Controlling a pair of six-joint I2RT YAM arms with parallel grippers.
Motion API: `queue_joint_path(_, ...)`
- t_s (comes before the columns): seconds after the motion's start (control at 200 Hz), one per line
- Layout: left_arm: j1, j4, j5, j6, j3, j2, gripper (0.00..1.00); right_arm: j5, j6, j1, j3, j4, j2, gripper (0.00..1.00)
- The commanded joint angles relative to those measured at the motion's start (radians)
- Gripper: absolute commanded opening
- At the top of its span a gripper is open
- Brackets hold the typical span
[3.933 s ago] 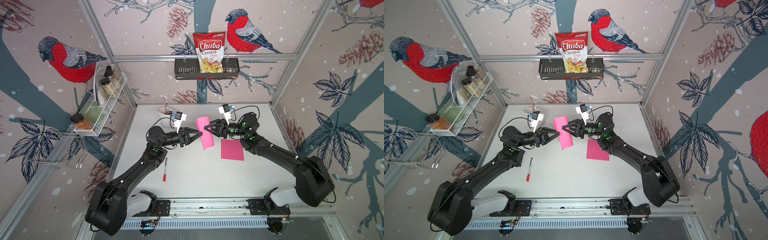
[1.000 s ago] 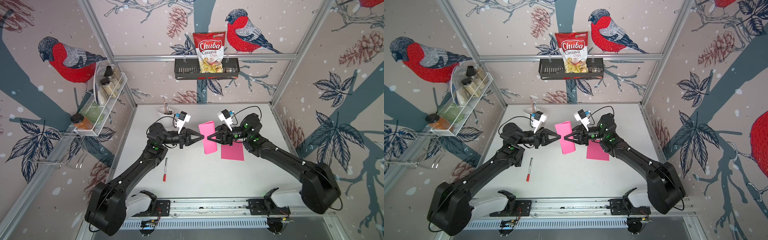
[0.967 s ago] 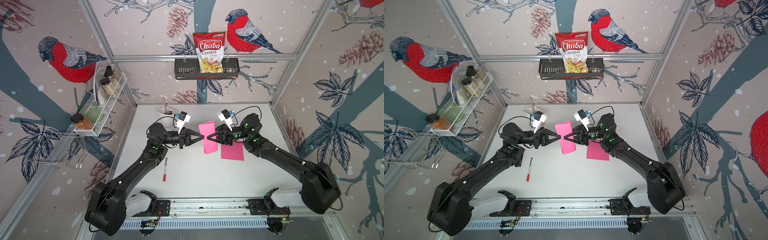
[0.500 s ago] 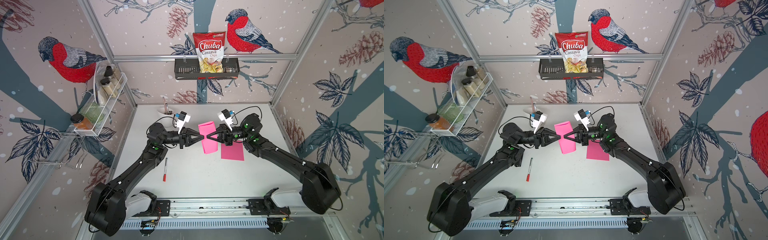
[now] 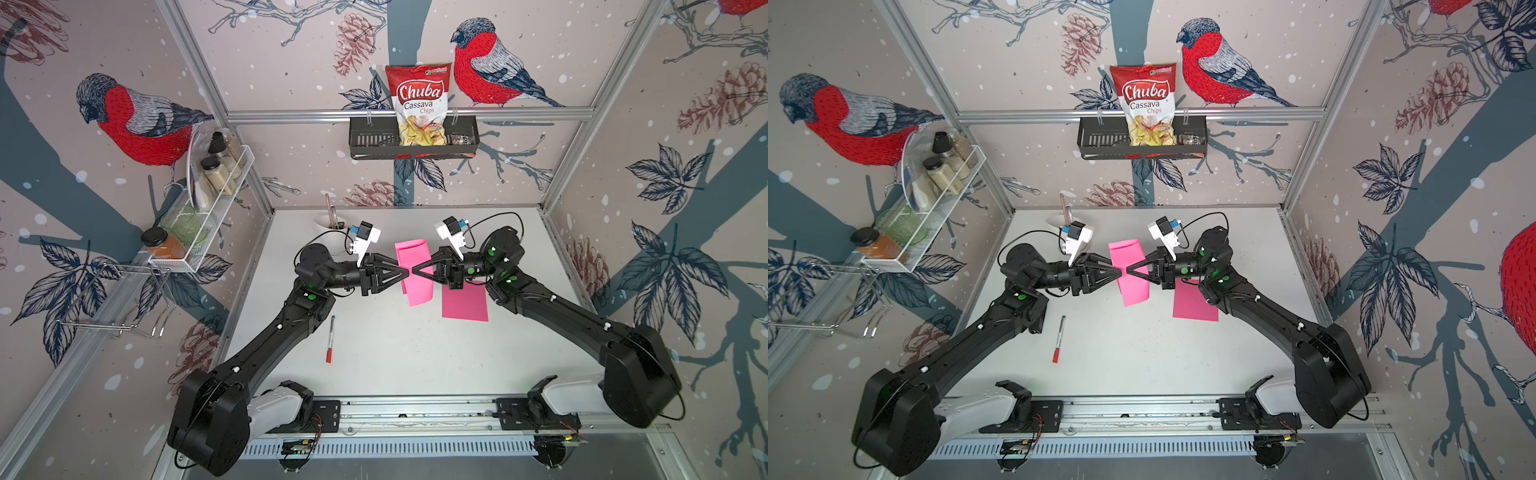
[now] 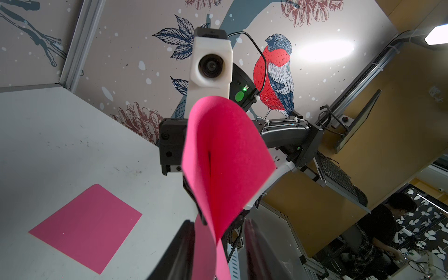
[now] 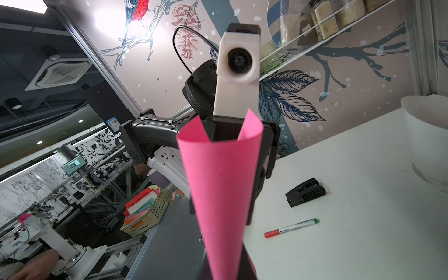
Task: Fold the square paper along the opposite sides
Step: Fold the paper, then smooth out the paper at the center of the board.
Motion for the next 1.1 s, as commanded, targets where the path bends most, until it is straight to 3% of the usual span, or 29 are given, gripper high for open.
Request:
queue_joint_path(0.0,-0.009,-0.024,-0.015,0.047,0.01,-0.003,0.31,0.02,0.011,0.001,0.008,0.024,0.005,0.08)
queue_joint_path(0.14,-0.015,-0.034,-0.018,0.061,0.007,0.001,0.21,0.025,0.038,-0.004,0.003,0.057,0.008,0.08)
queue_joint_path(0.295,-0.015,-0.067,-0.021,0.083,0.014,0.002,0.0,0.028,0.043,-0.005,0.003,0.059,0.009,0.08)
queue_joint_path(0.475,-0.015,-0.13,-0.032,0.12,0.028,-0.01,0.0,0.029,0.061,-0.009,-0.001,0.082,0.004,0.11)
queue_joint_path(0.53,-0.015,-0.146,-0.032,0.13,0.032,-0.012,0.0,0.031,0.077,-0.014,-0.002,0.101,0.0,0.18)
queue_joint_path(0.7,-0.016,-0.156,0.0,0.139,0.038,-0.004,0.0,0.036,0.139,-0.023,0.002,0.176,-0.004,0.54)
queue_joint_path(0.77,-0.016,-0.117,0.014,0.117,0.027,-0.004,0.0,0.039,0.161,-0.025,0.013,0.2,-0.001,0.59)
queue_joint_path(0.85,-0.016,-0.104,0.018,0.111,0.019,-0.004,0.0,0.042,0.189,-0.027,0.025,0.226,0.007,0.55)
queue_joint_path(1.091,-0.018,-0.111,0.013,0.118,0.007,-0.012,0.0,0.039,0.26,-0.043,0.042,0.297,0.025,0.16)
